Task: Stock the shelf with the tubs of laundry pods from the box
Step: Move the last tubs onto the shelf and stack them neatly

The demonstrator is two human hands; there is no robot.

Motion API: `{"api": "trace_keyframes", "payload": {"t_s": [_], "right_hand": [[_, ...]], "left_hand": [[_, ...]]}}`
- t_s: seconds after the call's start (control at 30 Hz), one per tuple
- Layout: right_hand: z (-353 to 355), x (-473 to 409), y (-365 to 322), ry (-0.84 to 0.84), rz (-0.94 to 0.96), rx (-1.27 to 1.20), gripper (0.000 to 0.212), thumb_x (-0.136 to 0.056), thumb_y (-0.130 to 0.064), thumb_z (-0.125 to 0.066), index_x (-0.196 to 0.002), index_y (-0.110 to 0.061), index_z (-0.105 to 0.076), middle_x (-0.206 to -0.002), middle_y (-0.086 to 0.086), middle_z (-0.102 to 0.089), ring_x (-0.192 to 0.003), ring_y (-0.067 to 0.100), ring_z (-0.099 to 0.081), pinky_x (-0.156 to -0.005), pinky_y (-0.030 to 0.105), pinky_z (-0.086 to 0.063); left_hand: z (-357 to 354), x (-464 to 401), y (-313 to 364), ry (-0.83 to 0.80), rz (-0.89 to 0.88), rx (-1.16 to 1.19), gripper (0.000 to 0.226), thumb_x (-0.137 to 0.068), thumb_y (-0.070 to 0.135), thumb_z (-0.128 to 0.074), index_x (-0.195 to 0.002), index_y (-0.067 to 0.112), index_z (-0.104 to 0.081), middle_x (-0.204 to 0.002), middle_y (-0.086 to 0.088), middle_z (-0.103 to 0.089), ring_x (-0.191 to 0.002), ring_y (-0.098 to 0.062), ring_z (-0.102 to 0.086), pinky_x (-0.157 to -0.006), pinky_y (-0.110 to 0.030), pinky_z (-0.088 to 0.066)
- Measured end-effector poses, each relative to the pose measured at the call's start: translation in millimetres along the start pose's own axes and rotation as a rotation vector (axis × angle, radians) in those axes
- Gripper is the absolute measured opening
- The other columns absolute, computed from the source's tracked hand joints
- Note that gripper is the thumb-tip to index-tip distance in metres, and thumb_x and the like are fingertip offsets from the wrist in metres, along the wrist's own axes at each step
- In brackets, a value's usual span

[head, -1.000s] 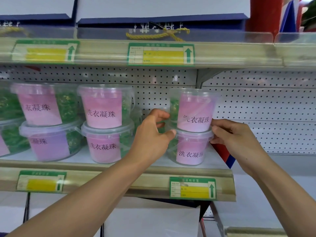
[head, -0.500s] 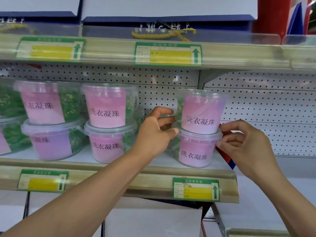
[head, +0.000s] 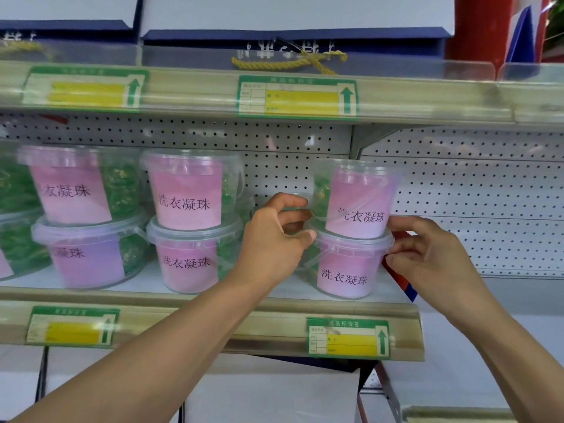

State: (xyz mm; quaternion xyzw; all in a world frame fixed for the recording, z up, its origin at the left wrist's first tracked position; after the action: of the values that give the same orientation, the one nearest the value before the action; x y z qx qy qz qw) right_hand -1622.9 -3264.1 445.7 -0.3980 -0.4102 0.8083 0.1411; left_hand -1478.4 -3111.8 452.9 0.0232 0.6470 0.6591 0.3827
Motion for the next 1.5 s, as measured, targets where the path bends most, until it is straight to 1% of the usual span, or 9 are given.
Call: {"api": "trace_keyframes", "payload": {"t_s": [0.13, 0.27, 0.33, 0.6, 0.73, 0.93, 1.1, 1.27, 1.5], "right_hand": [[2, 0, -5, 0.067, 0.126, 0.168, 0.038, -0.077, 0.008, -0.065, -0.088, -0.028, -0.057, -0.095, 0.003, -0.062, -0.08, 0.016, -0.062, -0.073, 0.026, -0.052], [7, 1, -10, 0.047, 0.228, 0.304, 0.028, -0.08, 0.002, -0.067, -0.091, -0.022, -0.059, -0.1, -0.002, -0.059, -0.078, 0.01, -0.06, -0.07, 0.017, -0.049], [10, 3, -9, 0.035, 0.267, 0.38, 0.03, -0.082, 0.0, -0.065, -0.093, -0.025, -0.057, -0.102, -0.005, -0.055, -0.081, 0.006, -0.059, -0.07, 0.008, -0.045], [31, 10, -11, 0.044, 0.297, 0.46, 0.027, -0.08, -0.001, -0.068, -0.092, -0.023, -0.056, -0.102, -0.012, -0.054, -0.083, -0.014, -0.059, -0.07, -0.003, -0.037], [31, 13, -10, 0.044, 0.305, 0.462, 0.029, -0.078, -0.001, -0.07, -0.091, -0.023, -0.057, -0.101, -0.011, -0.057, -0.085, -0.01, -0.06, -0.071, -0.003, -0.037], [30, 15, -13, 0.051, 0.322, 0.468, 0.032, -0.075, 0.001, -0.072, -0.089, -0.025, -0.058, -0.096, -0.01, -0.058, -0.084, -0.014, -0.058, -0.07, -0.006, -0.035], [30, 15, -14, 0.052, 0.317, 0.466, 0.03, -0.074, 0.003, -0.072, -0.088, -0.021, -0.06, -0.095, -0.006, -0.059, -0.084, -0.015, -0.057, -0.069, -0.006, -0.035], [27, 15, -17, 0.043, 0.301, 0.449, 0.03, -0.074, 0.001, -0.073, -0.087, -0.022, -0.059, -0.096, -0.008, -0.058, -0.083, -0.014, -0.058, -0.069, -0.005, -0.036], [25, 16, -14, 0.021, 0.223, 0.428, 0.037, -0.078, -0.004, -0.07, -0.083, -0.035, -0.05, -0.093, -0.009, -0.065, -0.084, -0.021, -0.054, -0.068, -0.004, -0.036]], "left_hand": [[-3, -1, -2, -0.062, 0.012, 0.003, 0.039, -0.083, -0.001, -0.064, -0.112, 0.023, -0.053, -0.115, 0.002, -0.066, -0.103, -0.012, -0.062, -0.093, -0.029, -0.049], [-10, -4, -9, -0.192, 0.025, 0.01, 0.048, -0.087, -0.011, -0.051, -0.125, 0.018, -0.042, -0.121, 0.006, -0.056, -0.114, -0.011, -0.054, -0.092, -0.014, -0.044], [-7, -9, -14, -0.157, 0.006, -0.031, 0.051, -0.085, -0.014, -0.051, -0.128, 0.013, -0.041, -0.119, 0.006, -0.054, -0.114, -0.011, -0.054, -0.088, -0.011, -0.044], [3, -28, -12, 0.144, -0.206, -0.571, 0.045, -0.078, -0.007, -0.059, -0.119, 0.01, -0.054, -0.124, -0.005, -0.054, -0.118, -0.02, -0.048, -0.092, -0.018, -0.035], [-16, -54, -8, 0.065, -0.194, -0.826, 0.045, -0.081, 0.002, -0.061, -0.123, 0.019, -0.057, -0.125, -0.002, -0.057, -0.124, -0.022, -0.041, -0.099, -0.037, -0.04], [-41, -67, 1, 0.011, -0.353, -1.103, 0.041, -0.082, 0.003, -0.059, -0.119, 0.021, -0.061, -0.119, -0.002, -0.058, -0.113, -0.023, -0.05, -0.078, -0.031, -0.04], [-17, -65, -3, 0.112, -0.257, -1.045, 0.035, -0.075, -0.01, -0.054, -0.1, 0.015, -0.058, -0.111, -0.003, -0.055, -0.1, -0.025, -0.054, -0.065, -0.03, -0.035], [-7, -65, -4, 0.138, -0.213, -1.03, 0.038, -0.079, -0.005, -0.055, -0.109, 0.018, -0.061, -0.117, -0.001, -0.059, -0.107, -0.024, -0.055, -0.076, -0.03, -0.042], [-9, -67, -3, 0.121, -0.245, -1.082, 0.031, -0.078, -0.003, -0.058, -0.1, 0.018, -0.065, -0.108, -0.002, -0.062, -0.104, -0.022, -0.054, -0.082, -0.031, -0.042]]}}
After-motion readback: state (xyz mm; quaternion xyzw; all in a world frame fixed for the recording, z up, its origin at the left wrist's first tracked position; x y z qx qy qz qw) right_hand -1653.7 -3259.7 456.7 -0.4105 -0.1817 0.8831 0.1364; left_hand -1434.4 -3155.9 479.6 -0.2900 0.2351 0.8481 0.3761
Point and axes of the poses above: each hand's wrist, its own x-axis away from the middle knuckle, its own z-axis out of the back of the hand, y = z × x, the point moved 7 cm from there along -x, towards the middle knuckle
